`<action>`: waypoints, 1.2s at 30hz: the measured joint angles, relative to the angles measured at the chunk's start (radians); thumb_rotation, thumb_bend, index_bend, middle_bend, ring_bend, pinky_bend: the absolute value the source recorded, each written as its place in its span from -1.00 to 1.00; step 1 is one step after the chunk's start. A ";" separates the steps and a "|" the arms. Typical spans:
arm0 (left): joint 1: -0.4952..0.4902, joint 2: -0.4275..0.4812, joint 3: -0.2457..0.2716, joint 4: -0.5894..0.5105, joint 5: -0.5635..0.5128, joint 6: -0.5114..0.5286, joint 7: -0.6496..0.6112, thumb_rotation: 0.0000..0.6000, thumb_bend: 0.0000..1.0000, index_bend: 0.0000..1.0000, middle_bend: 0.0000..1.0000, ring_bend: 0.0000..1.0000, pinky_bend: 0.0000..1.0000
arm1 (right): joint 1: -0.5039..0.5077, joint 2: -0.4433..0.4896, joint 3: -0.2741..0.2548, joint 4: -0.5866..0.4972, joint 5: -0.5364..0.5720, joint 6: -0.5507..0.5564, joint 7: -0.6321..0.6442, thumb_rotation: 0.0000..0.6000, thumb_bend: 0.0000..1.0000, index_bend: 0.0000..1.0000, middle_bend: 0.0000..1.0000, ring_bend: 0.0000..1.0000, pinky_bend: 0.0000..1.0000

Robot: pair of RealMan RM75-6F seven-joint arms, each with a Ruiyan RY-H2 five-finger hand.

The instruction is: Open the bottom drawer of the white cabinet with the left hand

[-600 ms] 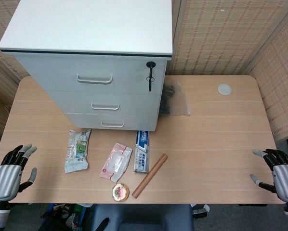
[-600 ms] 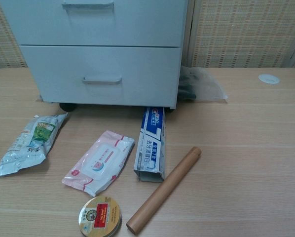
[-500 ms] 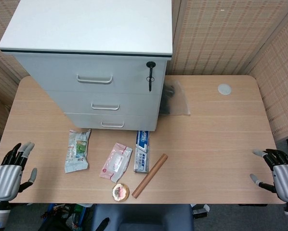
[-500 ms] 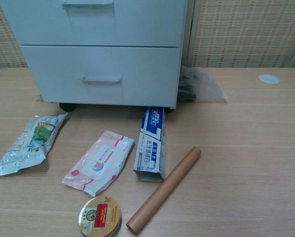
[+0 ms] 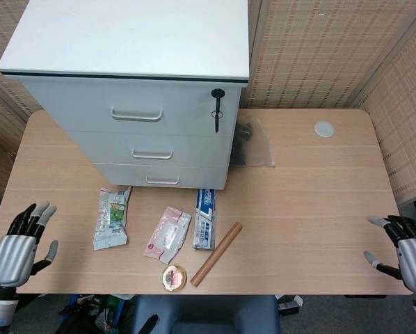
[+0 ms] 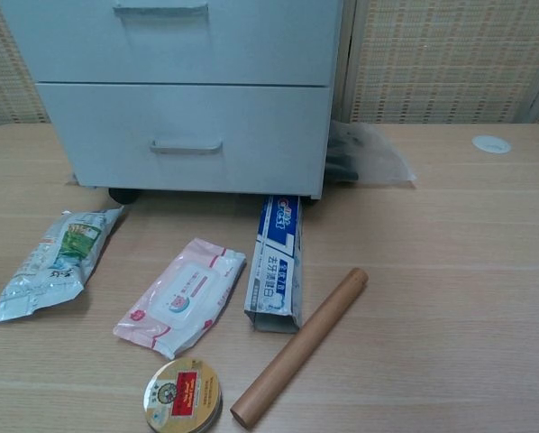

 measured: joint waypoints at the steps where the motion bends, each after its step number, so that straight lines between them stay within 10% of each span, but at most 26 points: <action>1: -0.007 0.001 -0.002 0.002 0.003 -0.007 -0.005 1.00 -0.11 -0.71 -0.79 -0.81 -0.75 | 0.000 0.002 0.001 -0.002 0.000 0.001 -0.002 1.00 -0.70 -0.46 -0.33 -0.58 -0.63; 16: -0.245 -0.017 -0.061 0.088 0.045 -0.260 -0.193 1.00 0.01 -0.48 0.78 0.68 0.87 | 0.007 0.023 0.005 -0.040 0.000 -0.007 -0.043 1.00 -0.70 -0.46 -0.33 -0.58 -0.63; 36: -0.527 -0.148 -0.133 0.206 -0.133 -0.607 -0.222 1.00 0.24 -0.67 0.93 0.87 1.00 | 0.004 0.039 0.009 -0.054 0.031 -0.024 -0.055 1.00 -0.70 -0.46 -0.33 -0.58 -0.63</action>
